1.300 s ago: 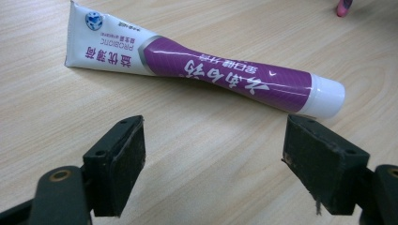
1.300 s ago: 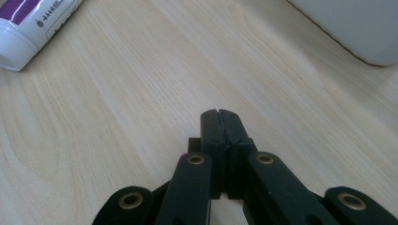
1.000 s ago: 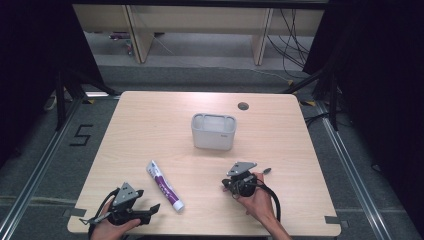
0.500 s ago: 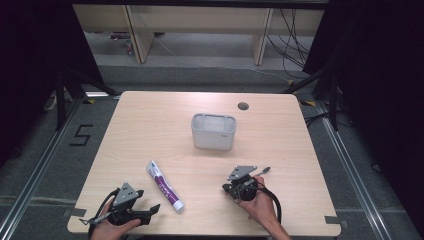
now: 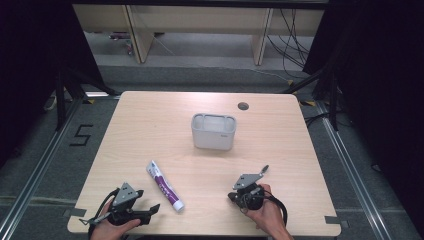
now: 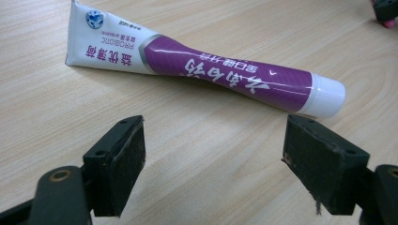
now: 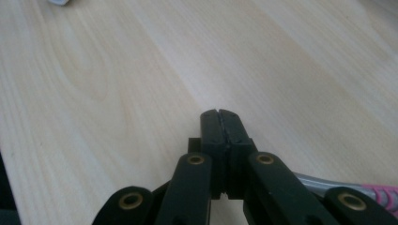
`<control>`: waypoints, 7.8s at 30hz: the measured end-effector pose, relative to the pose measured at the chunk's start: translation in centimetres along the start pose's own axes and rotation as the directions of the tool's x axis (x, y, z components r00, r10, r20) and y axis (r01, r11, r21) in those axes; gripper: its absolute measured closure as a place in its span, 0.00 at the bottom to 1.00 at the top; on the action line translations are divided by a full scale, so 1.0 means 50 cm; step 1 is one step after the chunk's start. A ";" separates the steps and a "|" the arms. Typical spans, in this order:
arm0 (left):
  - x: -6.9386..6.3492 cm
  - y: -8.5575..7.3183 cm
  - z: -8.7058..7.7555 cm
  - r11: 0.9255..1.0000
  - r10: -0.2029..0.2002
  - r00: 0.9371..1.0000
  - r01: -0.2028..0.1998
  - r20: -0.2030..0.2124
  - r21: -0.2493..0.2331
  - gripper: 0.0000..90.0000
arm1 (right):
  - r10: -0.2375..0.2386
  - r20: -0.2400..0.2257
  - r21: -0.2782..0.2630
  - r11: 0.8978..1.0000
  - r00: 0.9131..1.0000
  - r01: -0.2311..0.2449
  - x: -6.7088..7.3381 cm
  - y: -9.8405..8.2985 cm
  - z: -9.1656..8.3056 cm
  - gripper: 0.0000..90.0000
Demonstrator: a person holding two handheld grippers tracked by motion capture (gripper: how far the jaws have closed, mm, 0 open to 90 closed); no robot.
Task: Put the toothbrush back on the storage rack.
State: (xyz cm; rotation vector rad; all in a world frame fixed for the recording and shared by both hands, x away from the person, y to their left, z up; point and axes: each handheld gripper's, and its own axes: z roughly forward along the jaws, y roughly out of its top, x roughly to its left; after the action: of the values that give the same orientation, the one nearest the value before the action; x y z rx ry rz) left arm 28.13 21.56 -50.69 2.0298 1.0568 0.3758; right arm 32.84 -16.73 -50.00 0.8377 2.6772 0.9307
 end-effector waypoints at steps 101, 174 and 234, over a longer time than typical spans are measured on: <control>0.000 0.000 0.002 1.000 -0.012 1.000 0.012 -0.003 -0.008 0.23 | 0.214 0.165 0.299 0.919 0.963 -0.256 -0.150 -0.042 -0.096 0.73; 0.002 0.000 0.002 1.000 -0.009 1.000 0.009 -0.014 -0.004 0.23 | 0.151 0.086 0.126 0.979 0.985 -0.161 -0.229 0.113 -0.232 0.93; 0.001 0.000 0.001 1.000 -0.008 1.000 0.008 0.007 -0.009 0.23 | 0.322 0.008 -0.403 0.867 0.947 -0.292 -0.326 0.356 -0.107 0.93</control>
State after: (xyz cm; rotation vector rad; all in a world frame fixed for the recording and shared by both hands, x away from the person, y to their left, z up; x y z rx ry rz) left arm 28.19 21.60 -50.73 2.0167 1.0565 0.3688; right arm 52.44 -17.28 -34.95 1.1874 2.2042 1.4224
